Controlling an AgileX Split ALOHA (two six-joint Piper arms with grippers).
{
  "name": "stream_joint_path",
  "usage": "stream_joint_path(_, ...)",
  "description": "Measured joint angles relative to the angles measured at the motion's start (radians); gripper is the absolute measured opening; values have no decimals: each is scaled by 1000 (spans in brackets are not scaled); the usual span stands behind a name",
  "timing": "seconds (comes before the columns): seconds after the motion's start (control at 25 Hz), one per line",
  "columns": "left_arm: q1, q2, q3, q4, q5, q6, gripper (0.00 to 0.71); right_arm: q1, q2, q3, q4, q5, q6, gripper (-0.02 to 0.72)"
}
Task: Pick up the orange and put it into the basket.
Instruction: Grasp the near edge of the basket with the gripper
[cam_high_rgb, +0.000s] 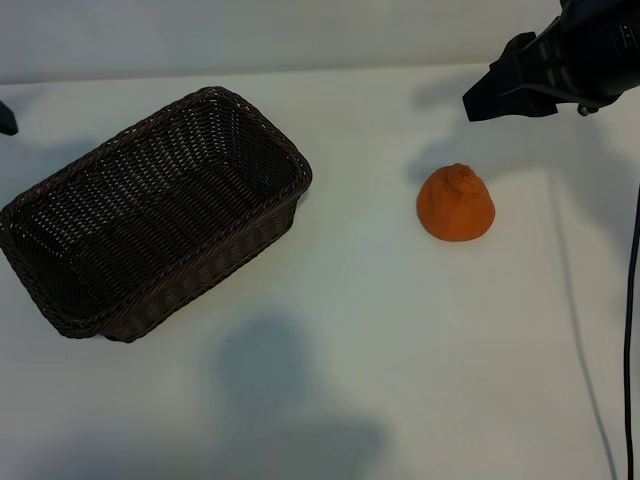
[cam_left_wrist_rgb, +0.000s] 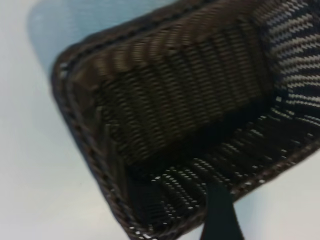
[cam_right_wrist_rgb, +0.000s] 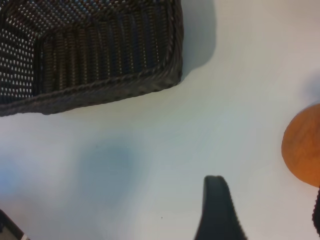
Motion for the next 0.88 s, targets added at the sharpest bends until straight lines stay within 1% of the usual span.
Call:
stream_joint_path(0.12,0,0,34,12,-1,-17,502,0,0,0,0,0,0,449)
stream_joint_path(0.32,0,0,157,16,-6,-21,502,0,0,0,0,0,0,449)
stream_joint_path(0.48,2,1,218,31,-40,-20,502,0,0,0,0,0,0,449)
stream_joint_path(0.56,20,1,245,31,-63,-20,502,0,0,0,0,0,0,449)
stream_joint_path(0.76,88,1,304,31,-118,-16,502,0,0,0,0,0,0,449)
stream_joint_path(0.88,113,1,324,32,-148,-8,502,0,0,0,0,0,0,449)
